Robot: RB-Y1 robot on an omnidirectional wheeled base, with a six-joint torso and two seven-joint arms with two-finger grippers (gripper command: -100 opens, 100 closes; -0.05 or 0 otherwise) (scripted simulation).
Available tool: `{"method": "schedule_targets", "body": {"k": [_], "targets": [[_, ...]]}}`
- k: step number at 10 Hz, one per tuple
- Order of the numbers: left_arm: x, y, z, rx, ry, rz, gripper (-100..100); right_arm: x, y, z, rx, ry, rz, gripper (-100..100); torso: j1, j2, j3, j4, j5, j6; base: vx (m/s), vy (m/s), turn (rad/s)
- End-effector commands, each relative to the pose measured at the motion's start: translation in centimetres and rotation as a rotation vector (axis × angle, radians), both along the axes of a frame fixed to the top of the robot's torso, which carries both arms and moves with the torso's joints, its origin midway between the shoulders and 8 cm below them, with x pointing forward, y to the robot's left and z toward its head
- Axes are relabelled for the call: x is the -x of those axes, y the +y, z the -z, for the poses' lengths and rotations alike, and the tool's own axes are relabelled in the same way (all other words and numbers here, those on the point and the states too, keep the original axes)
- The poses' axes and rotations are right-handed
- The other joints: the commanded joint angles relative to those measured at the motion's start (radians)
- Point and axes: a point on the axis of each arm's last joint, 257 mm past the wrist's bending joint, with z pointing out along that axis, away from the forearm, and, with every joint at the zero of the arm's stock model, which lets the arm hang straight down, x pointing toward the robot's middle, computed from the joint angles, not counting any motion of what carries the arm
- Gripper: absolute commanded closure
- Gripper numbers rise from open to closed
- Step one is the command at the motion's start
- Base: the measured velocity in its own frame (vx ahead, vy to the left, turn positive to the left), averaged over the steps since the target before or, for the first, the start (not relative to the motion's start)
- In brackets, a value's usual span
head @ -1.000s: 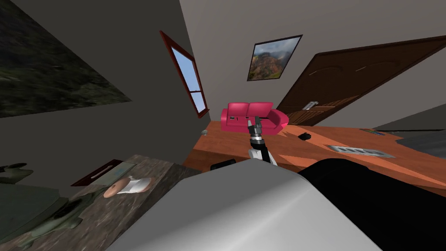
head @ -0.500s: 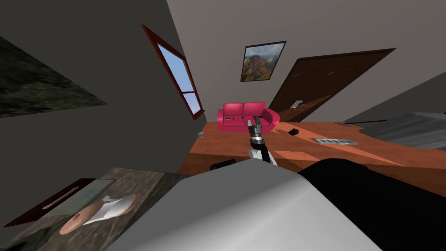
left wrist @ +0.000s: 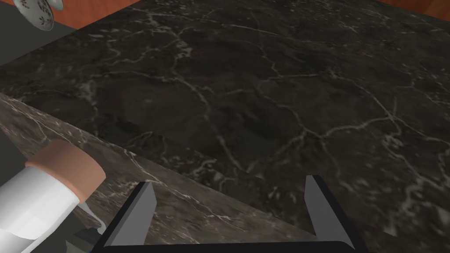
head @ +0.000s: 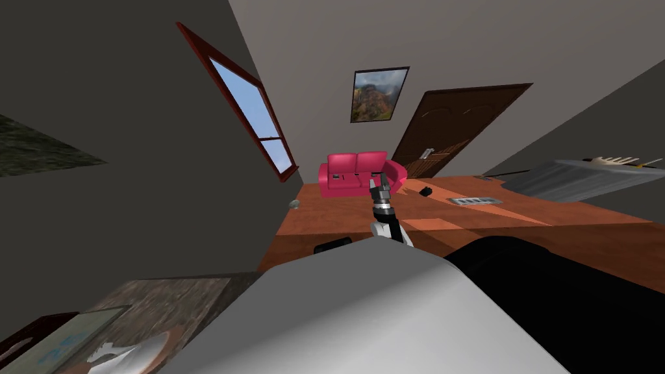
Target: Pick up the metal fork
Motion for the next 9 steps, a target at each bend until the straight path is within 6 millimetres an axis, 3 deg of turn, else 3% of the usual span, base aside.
{"method": "schedule_targets", "body": {"k": [1, 2, 4, 9], "targets": [[0.4, 0.9, -0.5, -0.005, 0.031, 0.009, -100, 0.0, 0.0, 0.0, 0.000, 0.000, 0.000, 0, 0.000, 0.000, 0.000, 0.000, 0.000, 0.000, 0.045, 0.027, -0.076], [1.7, 2.1, -1.3, -0.015, 0.077, 0.005, -100, 0.0, 0.0, 0.0, 0.000, 0.000, 0.000, 0, 0.001, 0.001, 0.000, 0.000, 0.000, 0.000, 0.045, 0.044, -0.125], [2.3, 3.4, -2.1, -0.022, 0.119, 0.016, -100, 0.0, 0.0, 0.0, 0.000, 0.000, 0.000, 0, 0.002, 0.001, 0.001, 0.000, 0.001, 0.000, 0.049, 0.054, -0.113], [2.3, 6.0, -3.4, -0.029, 0.203, 0.058, -100, 0.0, 0.0, 0.0, 0.000, 0.000, 0.000, 0, 0.006, 0.000, 0.000, 0.000, 0.002, 0.000, 0.058, 0.102, -0.093]]}}
